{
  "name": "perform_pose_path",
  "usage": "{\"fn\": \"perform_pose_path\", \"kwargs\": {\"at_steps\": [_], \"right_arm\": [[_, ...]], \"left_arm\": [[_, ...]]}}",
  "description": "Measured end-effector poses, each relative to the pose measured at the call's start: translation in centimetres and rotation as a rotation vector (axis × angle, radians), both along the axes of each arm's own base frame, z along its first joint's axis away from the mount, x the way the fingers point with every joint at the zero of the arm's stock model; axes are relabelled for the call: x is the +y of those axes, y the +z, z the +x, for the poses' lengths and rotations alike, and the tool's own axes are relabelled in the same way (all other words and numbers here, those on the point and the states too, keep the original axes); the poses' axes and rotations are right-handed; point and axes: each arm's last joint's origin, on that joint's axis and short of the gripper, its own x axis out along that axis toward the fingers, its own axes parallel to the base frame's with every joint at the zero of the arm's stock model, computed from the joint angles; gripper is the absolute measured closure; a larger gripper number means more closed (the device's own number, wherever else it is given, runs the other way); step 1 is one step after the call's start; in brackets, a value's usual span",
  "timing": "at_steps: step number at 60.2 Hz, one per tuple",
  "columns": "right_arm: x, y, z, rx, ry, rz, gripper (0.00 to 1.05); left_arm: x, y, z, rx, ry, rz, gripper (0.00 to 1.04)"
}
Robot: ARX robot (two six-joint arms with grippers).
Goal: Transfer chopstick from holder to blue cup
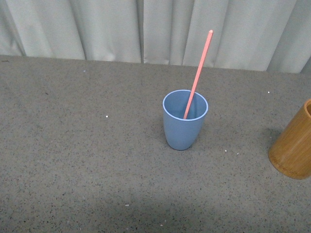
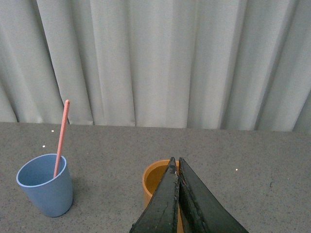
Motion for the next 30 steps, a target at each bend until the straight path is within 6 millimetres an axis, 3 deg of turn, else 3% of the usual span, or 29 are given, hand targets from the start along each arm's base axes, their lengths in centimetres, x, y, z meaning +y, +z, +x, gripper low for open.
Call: {"fn": "perform_pose_path", "kwargs": {"at_steps": [23, 30], "right_arm": [[0.0, 0.0, 0.0, 0.0, 0.0, 0.0, 1.04], [0.0, 0.0, 0.0, 0.0, 0.0, -0.001, 0.86]], "left_arm": [[0.0, 0.0, 0.0, 0.0, 0.0, 0.0, 0.07], [0.0, 0.0, 0.0, 0.0, 0.0, 0.0, 0.07]]}}
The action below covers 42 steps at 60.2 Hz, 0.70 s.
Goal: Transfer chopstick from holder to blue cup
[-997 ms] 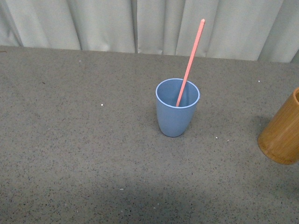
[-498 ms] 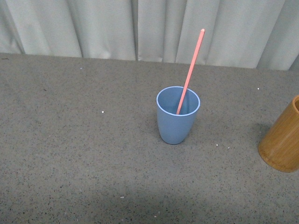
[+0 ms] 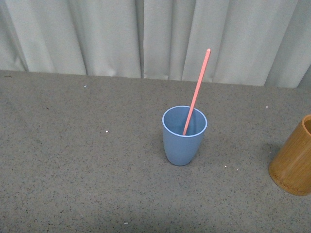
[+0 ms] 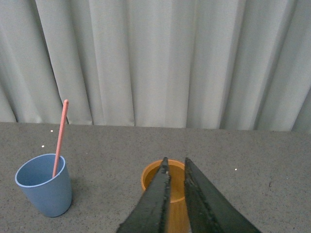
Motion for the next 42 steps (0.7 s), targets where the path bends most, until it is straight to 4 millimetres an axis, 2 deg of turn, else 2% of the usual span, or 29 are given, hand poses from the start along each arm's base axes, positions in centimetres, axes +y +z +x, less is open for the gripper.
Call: {"fn": "perform_pose_path", "kwargs": {"at_steps": [27, 42], "right_arm": [[0.0, 0.0, 0.0, 0.0, 0.0, 0.001, 0.08], [0.0, 0.0, 0.0, 0.0, 0.0, 0.0, 0.1]], "left_arm": [[0.0, 0.0, 0.0, 0.0, 0.0, 0.0, 0.07], [0.0, 0.0, 0.0, 0.0, 0.0, 0.0, 0.07]]}}
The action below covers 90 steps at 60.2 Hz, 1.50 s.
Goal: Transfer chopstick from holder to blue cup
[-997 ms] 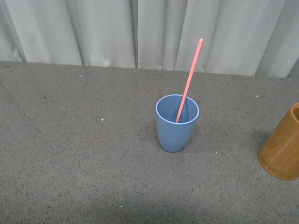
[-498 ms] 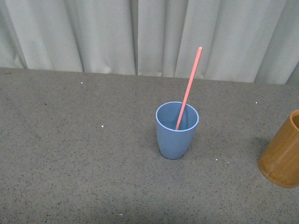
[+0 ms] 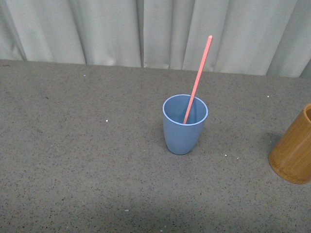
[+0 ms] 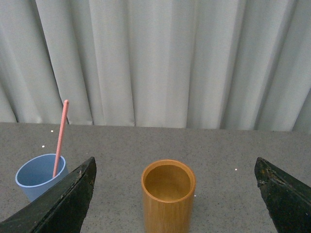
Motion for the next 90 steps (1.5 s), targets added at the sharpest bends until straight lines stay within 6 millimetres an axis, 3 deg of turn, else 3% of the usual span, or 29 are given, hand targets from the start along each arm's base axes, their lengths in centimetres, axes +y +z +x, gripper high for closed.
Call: {"fn": "perform_pose_path", "kwargs": {"at_steps": [90], "right_arm": [[0.0, 0.0, 0.0, 0.0, 0.0, 0.0, 0.1]], "left_arm": [[0.0, 0.0, 0.0, 0.0, 0.0, 0.0, 0.07]]}}
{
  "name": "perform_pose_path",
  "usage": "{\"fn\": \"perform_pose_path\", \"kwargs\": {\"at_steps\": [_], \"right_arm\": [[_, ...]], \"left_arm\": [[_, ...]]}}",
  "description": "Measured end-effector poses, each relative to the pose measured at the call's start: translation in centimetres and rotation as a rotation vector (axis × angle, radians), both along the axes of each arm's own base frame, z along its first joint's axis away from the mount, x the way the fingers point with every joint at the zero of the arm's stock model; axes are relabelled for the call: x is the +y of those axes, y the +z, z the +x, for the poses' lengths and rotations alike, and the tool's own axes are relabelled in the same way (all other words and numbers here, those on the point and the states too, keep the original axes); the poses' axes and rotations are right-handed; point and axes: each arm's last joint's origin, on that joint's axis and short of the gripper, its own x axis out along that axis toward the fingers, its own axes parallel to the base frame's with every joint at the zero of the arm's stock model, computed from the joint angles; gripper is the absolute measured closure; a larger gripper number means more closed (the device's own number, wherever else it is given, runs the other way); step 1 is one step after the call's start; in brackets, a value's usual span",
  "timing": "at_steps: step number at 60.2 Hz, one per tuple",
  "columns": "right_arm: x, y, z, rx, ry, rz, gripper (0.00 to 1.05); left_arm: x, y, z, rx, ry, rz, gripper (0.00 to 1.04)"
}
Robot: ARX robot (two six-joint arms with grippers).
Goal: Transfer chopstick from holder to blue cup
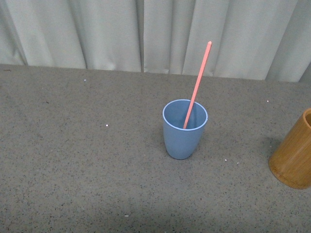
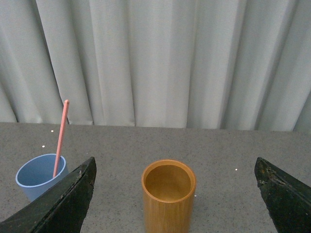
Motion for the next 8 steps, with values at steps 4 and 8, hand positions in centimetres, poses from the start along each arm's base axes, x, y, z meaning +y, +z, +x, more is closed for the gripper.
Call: {"fn": "perform_pose_path", "kwargs": {"at_steps": [4, 8], "right_arm": [[0.0, 0.0, 0.0, 0.0, 0.0, 0.0, 0.1], [0.0, 0.0, 0.0, 0.0, 0.0, 0.0, 0.1]], "left_arm": [[0.0, 0.0, 0.0, 0.0, 0.0, 0.0, 0.07], [0.0, 0.0, 0.0, 0.0, 0.0, 0.0, 0.07]]}}
